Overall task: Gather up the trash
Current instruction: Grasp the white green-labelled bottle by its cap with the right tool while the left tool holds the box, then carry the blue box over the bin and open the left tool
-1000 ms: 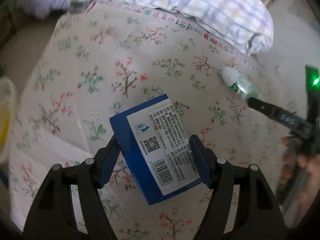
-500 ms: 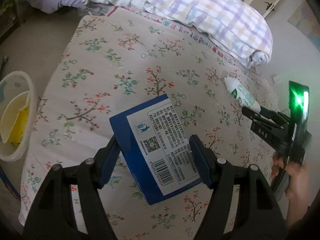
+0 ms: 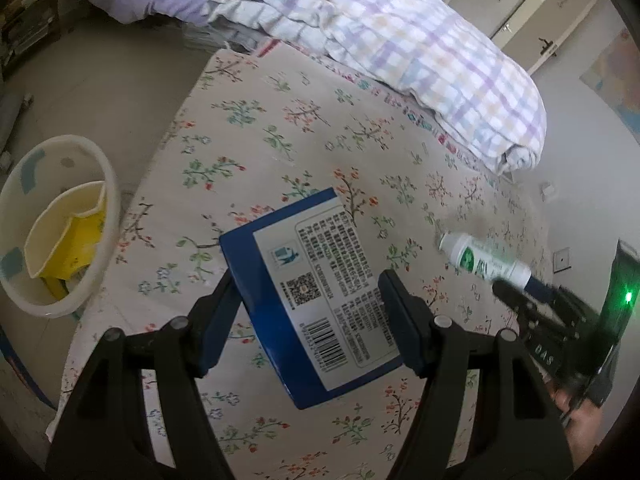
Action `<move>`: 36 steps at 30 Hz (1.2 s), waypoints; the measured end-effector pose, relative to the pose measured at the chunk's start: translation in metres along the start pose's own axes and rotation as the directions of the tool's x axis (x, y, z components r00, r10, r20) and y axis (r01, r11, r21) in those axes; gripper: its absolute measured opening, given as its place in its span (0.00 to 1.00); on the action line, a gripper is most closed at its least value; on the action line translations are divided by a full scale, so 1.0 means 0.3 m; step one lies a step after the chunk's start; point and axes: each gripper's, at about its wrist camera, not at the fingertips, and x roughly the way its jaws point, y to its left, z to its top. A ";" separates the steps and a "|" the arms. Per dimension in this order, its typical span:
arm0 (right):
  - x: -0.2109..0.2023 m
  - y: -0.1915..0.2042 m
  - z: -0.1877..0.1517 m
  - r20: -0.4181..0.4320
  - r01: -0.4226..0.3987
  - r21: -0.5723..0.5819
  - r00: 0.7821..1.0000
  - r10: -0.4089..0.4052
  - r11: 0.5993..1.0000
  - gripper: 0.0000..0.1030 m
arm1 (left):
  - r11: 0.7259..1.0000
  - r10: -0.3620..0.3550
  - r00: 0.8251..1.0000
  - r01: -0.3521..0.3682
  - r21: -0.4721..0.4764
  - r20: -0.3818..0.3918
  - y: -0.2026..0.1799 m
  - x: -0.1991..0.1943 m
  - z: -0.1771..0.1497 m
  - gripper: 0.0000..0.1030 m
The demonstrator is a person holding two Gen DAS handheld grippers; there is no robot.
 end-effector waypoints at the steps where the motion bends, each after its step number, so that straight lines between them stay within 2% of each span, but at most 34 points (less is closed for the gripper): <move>1: -0.007 0.013 -0.005 0.002 -0.004 -0.002 1.000 0.004 1.000 0.42 | 1.000 -0.001 1.000 0.001 -0.003 0.003 0.006 -0.004 0.000 0.69; 8: -0.042 0.079 -0.006 0.012 -0.066 0.003 0.998 0.066 0.998 0.42 | 1.000 0.012 0.999 -0.011 -0.023 0.036 0.068 -0.044 0.008 0.69; 19: -0.089 0.251 0.031 0.041 -0.133 -0.077 0.990 0.136 0.988 0.41 | 0.995 0.061 0.994 -0.053 -0.083 0.095 0.226 -0.127 0.038 0.69; 29: -0.110 0.393 0.059 0.051 -0.199 -0.120 0.977 0.207 0.973 0.41 | 0.980 0.135 0.979 -0.109 -0.165 0.152 0.406 -0.202 0.050 0.69; 36: -0.110 0.476 0.064 0.045 -0.233 -0.148 0.969 0.242 0.961 0.41 | 0.964 0.216 0.957 -0.178 -0.199 0.192 0.533 -0.220 0.038 0.69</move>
